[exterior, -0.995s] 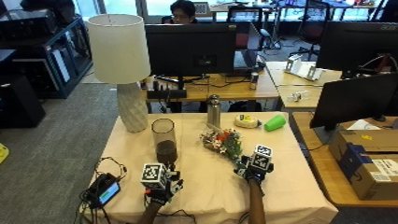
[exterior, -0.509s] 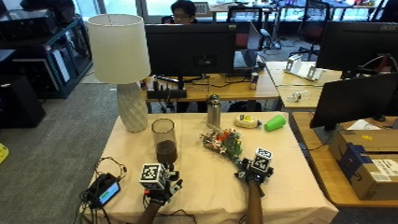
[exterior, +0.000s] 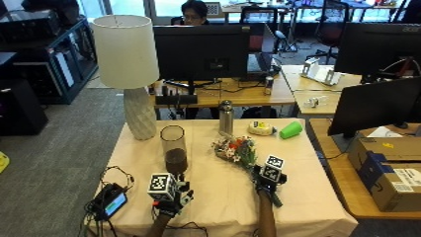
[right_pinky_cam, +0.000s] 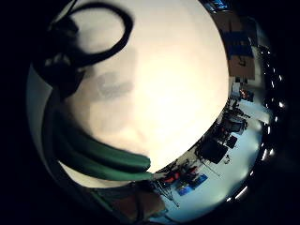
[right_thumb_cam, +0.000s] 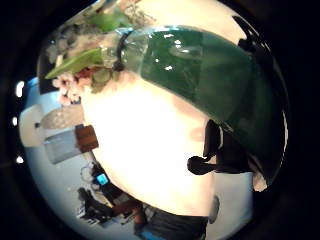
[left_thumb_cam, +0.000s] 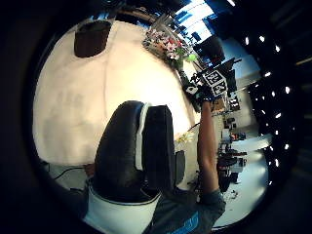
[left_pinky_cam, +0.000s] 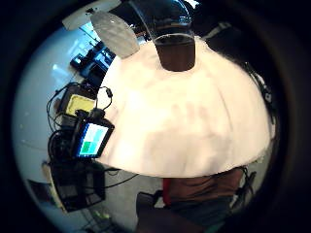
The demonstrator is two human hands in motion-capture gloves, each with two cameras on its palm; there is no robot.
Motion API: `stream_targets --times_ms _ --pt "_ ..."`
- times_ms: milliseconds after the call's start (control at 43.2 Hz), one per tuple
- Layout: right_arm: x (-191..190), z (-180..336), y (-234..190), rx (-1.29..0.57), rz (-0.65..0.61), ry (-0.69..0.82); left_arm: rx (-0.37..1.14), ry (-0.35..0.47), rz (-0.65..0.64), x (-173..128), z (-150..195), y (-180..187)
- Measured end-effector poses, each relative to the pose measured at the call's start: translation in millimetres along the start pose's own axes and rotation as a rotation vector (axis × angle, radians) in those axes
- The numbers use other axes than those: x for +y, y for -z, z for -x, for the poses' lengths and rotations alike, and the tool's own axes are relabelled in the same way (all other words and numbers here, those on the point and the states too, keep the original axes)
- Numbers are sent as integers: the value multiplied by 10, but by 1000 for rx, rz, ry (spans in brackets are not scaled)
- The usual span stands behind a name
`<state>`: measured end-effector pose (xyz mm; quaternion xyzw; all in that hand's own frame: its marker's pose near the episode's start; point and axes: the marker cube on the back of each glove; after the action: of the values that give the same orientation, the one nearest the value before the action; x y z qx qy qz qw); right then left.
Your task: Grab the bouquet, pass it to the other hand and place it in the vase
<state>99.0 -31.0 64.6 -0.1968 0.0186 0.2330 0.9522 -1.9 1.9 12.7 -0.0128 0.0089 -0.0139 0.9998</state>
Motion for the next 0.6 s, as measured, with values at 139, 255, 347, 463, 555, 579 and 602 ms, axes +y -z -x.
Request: stream_targets --times_ms 139,255,347,463,555,579,602 --pt "-109 1 62 -8 -168 -16 2 4 4 11 -3 13" --pt "-114 3 81 -33 -180 -6 -12 9 6 5 23 8" --pt "-143 -51 87 -13 -203 -24 -13 10 8 -1 39 -20" --pt "-170 -30 73 -54 -213 -17 -10 15 18 44 1 46" --pt "-273 8 109 -94 -308 2 -5 19 23 60 -17 66" --pt "-303 5 120 -93 -336 1 -5 19 22 56 -14 59" --pt "-323 3 129 -92 -355 0 -4 19 21 52 -11 53"
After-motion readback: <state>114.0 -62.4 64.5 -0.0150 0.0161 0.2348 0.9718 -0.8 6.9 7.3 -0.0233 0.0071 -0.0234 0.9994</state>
